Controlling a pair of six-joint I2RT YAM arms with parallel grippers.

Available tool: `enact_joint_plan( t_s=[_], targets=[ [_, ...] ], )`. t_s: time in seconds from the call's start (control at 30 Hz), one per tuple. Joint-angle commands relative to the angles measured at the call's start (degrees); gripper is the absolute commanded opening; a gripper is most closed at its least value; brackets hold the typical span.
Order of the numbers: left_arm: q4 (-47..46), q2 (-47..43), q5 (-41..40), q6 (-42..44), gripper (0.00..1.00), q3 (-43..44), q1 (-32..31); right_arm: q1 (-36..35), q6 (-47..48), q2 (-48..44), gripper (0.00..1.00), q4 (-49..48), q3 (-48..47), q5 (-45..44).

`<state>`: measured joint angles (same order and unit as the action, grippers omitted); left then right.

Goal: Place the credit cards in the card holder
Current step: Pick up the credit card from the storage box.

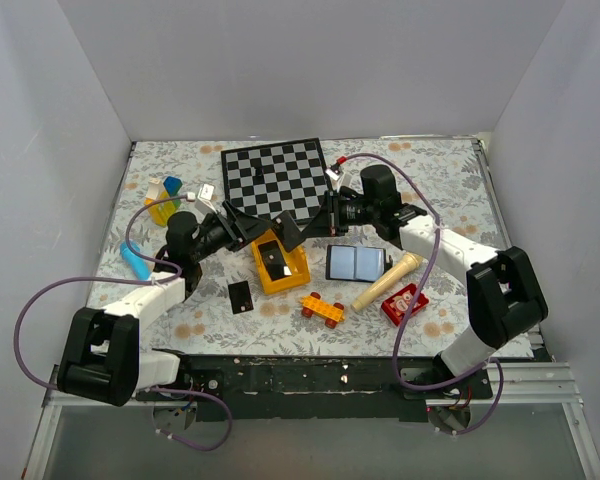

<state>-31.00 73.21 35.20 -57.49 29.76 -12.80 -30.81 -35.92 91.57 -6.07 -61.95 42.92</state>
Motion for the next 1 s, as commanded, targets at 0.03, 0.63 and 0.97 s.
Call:
enact_joint_plan(
  t_s=[0.03, 0.63, 0.97],
  targets=[
    [-0.5, -3.4, 1.4, -0.3, 0.59, 2.1, 0.3, 0.2, 4.5, -4.1, 0.01, -2.1, 1.5, 5.9],
    [-4.9, -4.9, 5.5, -3.2, 0.54, 0.7, 0.3, -0.4, -4.3, -1.9, 0.01, -14.5, 2.5, 11.0],
    [-12.3, -3.3, 8.0, -7.5, 0.36, -1.3, -0.3, -0.8, -5.1, -1.5, 0.01, -15.3, 2.4, 10.7]
  ],
)
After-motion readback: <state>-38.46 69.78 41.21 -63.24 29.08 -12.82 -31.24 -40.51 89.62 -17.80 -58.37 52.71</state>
